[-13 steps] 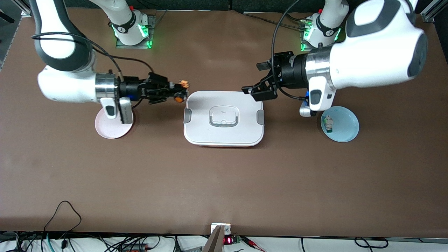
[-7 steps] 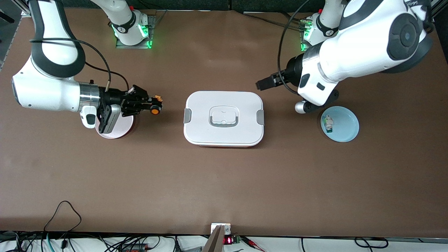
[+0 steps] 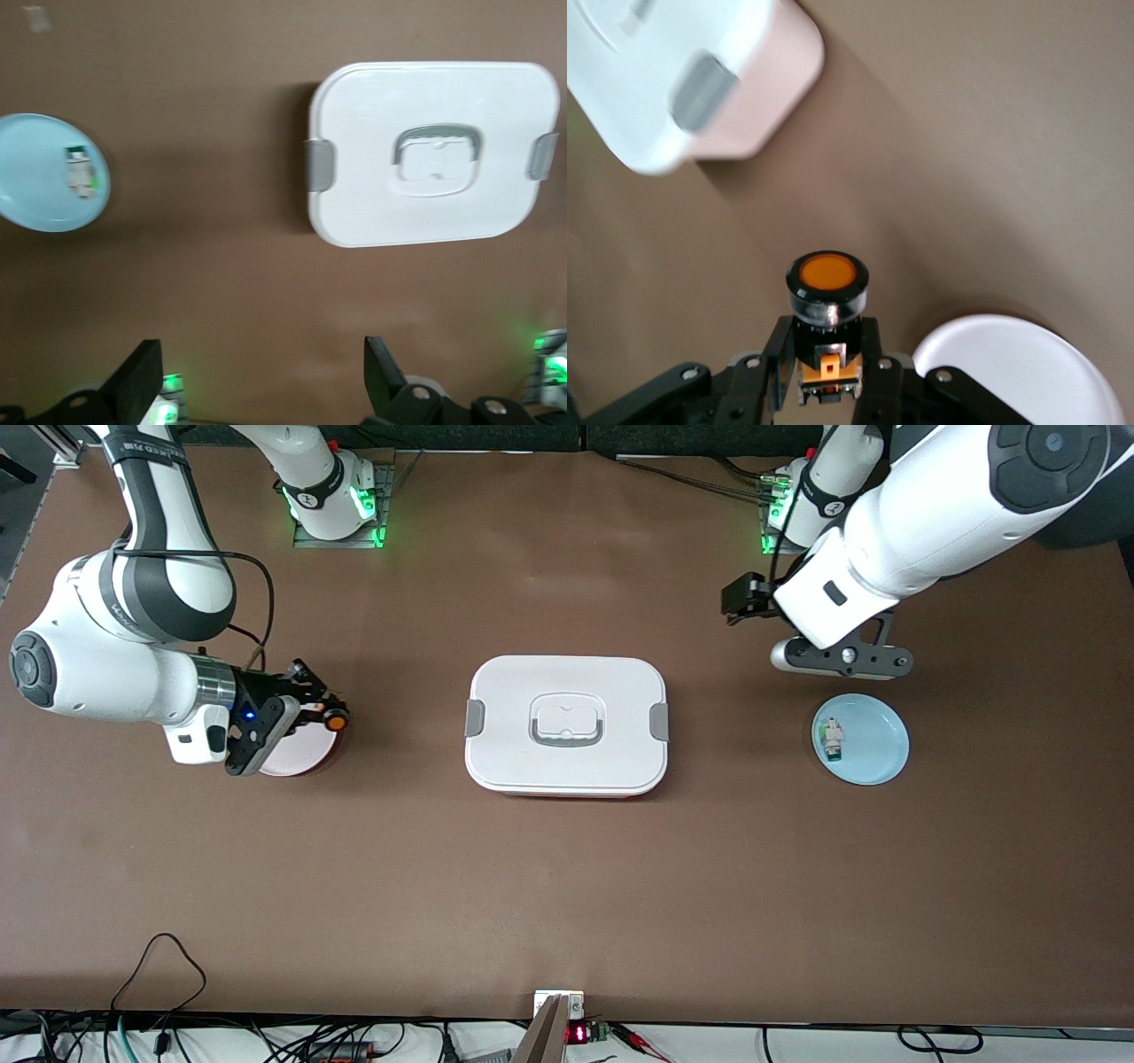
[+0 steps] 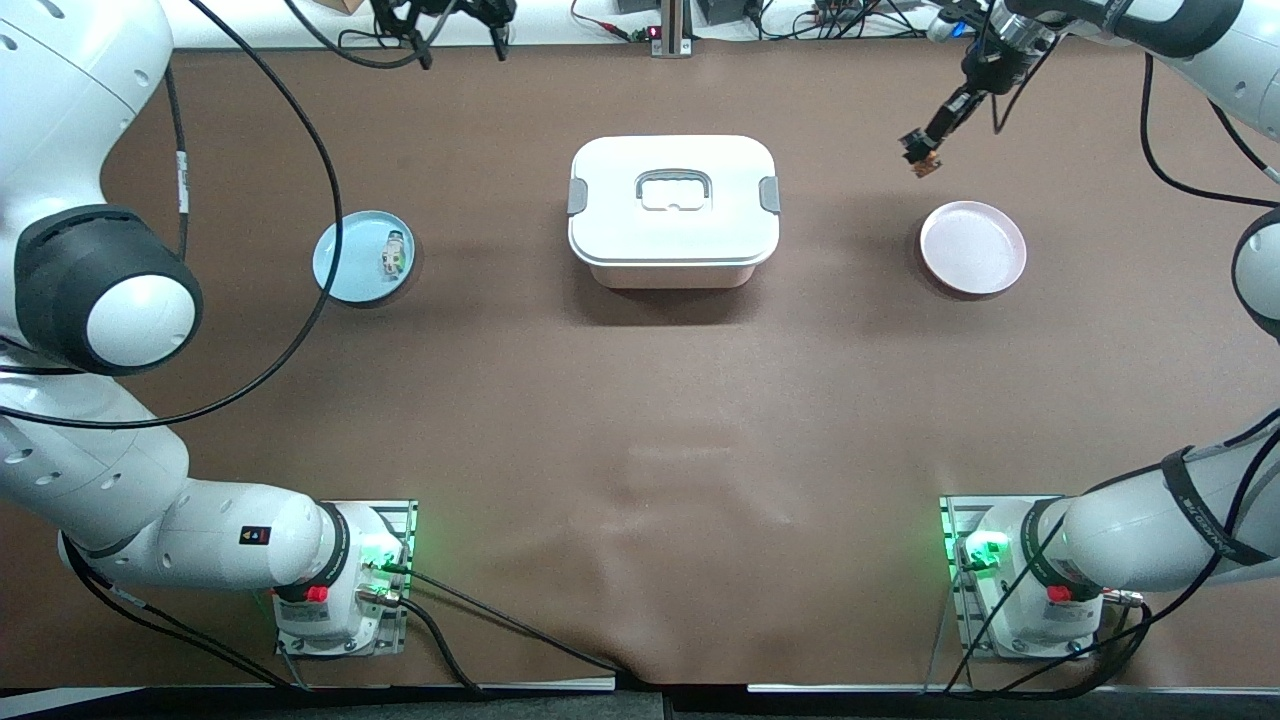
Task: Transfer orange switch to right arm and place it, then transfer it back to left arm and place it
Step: 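Carry the switch with the right gripper over the pink plate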
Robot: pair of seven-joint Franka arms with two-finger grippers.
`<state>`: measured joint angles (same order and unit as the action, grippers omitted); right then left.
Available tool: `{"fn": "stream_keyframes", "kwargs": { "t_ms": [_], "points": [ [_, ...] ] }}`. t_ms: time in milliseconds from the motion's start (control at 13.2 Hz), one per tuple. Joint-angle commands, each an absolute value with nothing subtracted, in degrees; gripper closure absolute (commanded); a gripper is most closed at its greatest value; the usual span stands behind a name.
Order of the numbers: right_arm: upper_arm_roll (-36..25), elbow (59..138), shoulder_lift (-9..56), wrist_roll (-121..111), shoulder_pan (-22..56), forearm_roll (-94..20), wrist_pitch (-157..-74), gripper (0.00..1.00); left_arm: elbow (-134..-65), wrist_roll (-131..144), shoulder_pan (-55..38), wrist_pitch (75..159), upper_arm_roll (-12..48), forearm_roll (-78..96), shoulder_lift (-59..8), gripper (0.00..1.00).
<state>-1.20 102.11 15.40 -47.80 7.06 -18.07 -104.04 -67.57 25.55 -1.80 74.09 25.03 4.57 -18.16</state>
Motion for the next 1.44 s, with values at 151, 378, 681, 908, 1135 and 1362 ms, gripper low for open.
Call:
{"fn": "stream_keyframes", "kwargs": {
  "t_ms": [151, 378, 681, 908, 1135, 1362],
  "points": [
    [-0.4, 101.6, 16.0, -57.5, 4.7, -5.5, -104.4, 0.74, -71.4, 17.7, 4.7, 70.8, 25.0, 1.3, -14.2, 0.0],
    [-0.1, 103.0, 16.1, -62.3, 4.0, 1.8, -106.2, 0.74, -72.1, 16.4, 10.8, 70.1, 25.0, 1.2, -14.3, 0.0],
    [-0.1, 109.7, 16.1, -71.5, 3.1, 8.3, -116.5, 0.74, -72.8, 16.4, 13.0, 70.0, 25.0, -0.4, -14.4, 0.0],
    [-0.1, 115.7, 15.8, -73.8, 2.6, 11.6, -123.8, 0.74, -72.8, 16.3, 13.2, 70.0, 25.0, -2.6, -14.5, 0.0],
    [0.1, 120.9, 15.6, -77.3, 2.4, 11.6, -130.5, 0.74, -73.0, 14.6, 12.0, 70.4, 24.1, -2.6, -12.9, 0.0],
    [0.1, 126.4, 15.6, -80.8, 2.4, 11.9, -138.2, 0.74, -79.2, 14.0, 5.0, 74.8, 14.5, -1.2, -8.0, 0.0]
  ]
}}
